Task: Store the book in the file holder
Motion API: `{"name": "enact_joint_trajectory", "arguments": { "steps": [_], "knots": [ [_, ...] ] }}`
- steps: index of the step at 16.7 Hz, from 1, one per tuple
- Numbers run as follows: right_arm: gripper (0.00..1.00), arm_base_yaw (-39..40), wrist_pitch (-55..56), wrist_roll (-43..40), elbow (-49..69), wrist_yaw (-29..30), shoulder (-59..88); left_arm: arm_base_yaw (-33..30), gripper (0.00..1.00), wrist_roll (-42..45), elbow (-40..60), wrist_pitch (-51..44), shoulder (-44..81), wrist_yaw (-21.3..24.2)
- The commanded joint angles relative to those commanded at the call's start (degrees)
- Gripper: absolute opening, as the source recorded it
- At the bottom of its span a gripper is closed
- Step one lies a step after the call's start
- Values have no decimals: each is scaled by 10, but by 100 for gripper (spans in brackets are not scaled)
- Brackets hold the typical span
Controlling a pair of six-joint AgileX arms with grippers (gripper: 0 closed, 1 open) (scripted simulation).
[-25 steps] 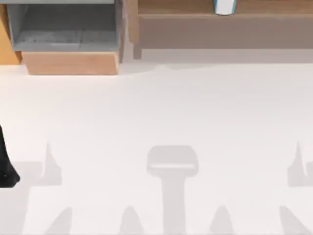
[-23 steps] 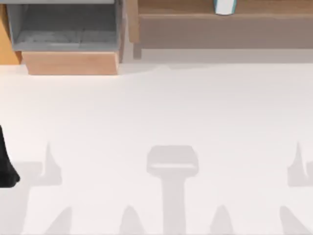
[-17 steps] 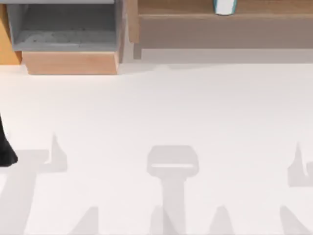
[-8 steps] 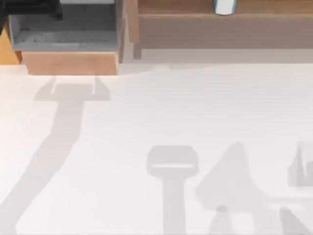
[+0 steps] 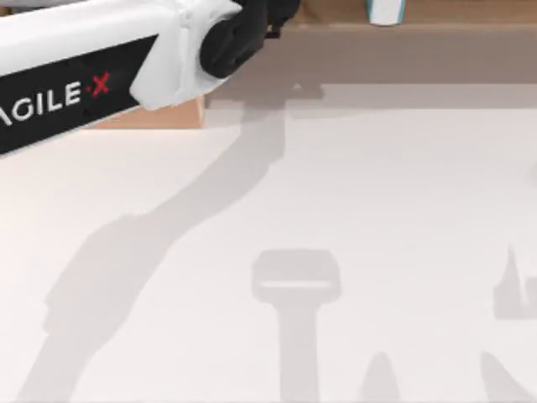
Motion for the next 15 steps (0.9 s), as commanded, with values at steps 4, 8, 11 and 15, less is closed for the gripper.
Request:
{"name": "enact_joint_trajectory", "arguments": {
  "steps": [4, 8, 11, 15],
  "knots": [
    [100, 0, 0, 0, 0, 0, 0, -55, 100, -1, 167, 29, 201, -53],
    [100, 0, 0, 0, 0, 0, 0, -84, 100, -2, 277, 45, 329, -85],
    [100, 0, 0, 0, 0, 0, 0, -90, 100, -3, 308, 49, 364, -94],
    [100, 0, 0, 0, 0, 0, 0, -90, 100, -3, 308, 49, 364, -94]
  ]
}}
